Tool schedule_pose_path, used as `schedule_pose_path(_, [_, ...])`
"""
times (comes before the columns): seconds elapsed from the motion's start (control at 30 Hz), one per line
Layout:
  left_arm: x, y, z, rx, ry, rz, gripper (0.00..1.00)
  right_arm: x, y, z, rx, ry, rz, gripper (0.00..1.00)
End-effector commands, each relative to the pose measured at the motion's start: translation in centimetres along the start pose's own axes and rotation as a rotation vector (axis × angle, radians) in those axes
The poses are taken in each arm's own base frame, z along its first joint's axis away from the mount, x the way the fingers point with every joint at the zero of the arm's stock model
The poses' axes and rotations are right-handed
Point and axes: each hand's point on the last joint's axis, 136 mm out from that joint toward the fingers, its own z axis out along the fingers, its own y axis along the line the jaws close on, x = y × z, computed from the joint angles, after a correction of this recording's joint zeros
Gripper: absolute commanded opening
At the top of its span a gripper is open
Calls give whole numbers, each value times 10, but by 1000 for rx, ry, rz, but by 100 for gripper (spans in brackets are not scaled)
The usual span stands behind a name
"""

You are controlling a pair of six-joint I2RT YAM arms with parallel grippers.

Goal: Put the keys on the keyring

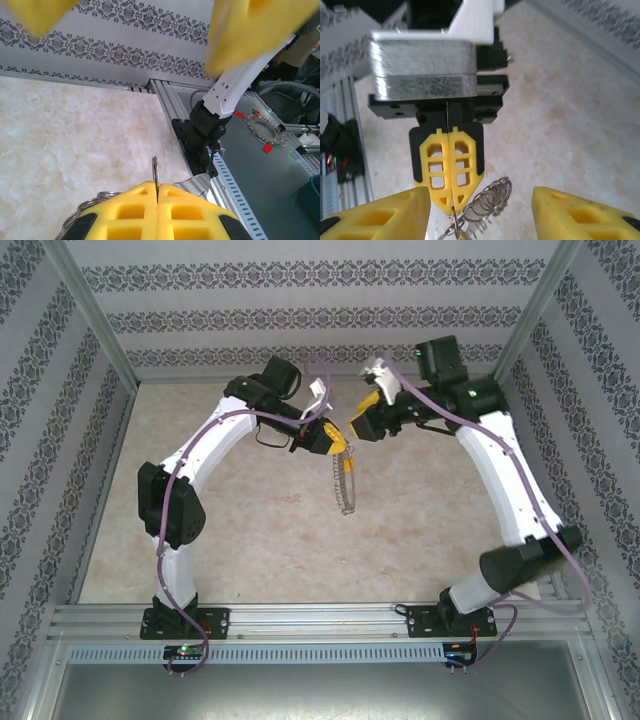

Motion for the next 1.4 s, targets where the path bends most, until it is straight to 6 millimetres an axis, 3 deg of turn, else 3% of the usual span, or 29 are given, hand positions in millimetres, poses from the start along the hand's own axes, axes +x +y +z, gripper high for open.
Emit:
schedule_pose_path(0.0, [-20,-13,-4,7,-37,67,0,-24,-6,-13,25,-174,29,57])
schedule_pose_path(0.13, [-24,-14,-6,-1,-46,77,0,-11,-23,-13,101,-223,115,55])
schedule_pose_path(0.27, [-29,-14,-7,-10,-54,92,0,5,-33,-13,146,-301,178,45])
schedule_pose_path(0.43, [-36,-11,-10,-28,-64,111,0,27,-35,-5,135,-274,246,37])
schedule_pose_path(0.57, [-41,-11,-13,-38,-73,126,0,41,-29,4,98,-253,276,38])
schedule_pose_path(0.77, [-47,-10,-17,-44,-87,132,0,41,-6,-1,14,-283,221,38])
schedule_pose_path(0.93, [-49,-9,-19,-38,-99,131,0,34,16,-4,-119,-312,173,44])
schedule_pose_path(1.37, [-52,-11,-22,-34,-108,137,0,34,12,6,-174,-334,194,37])
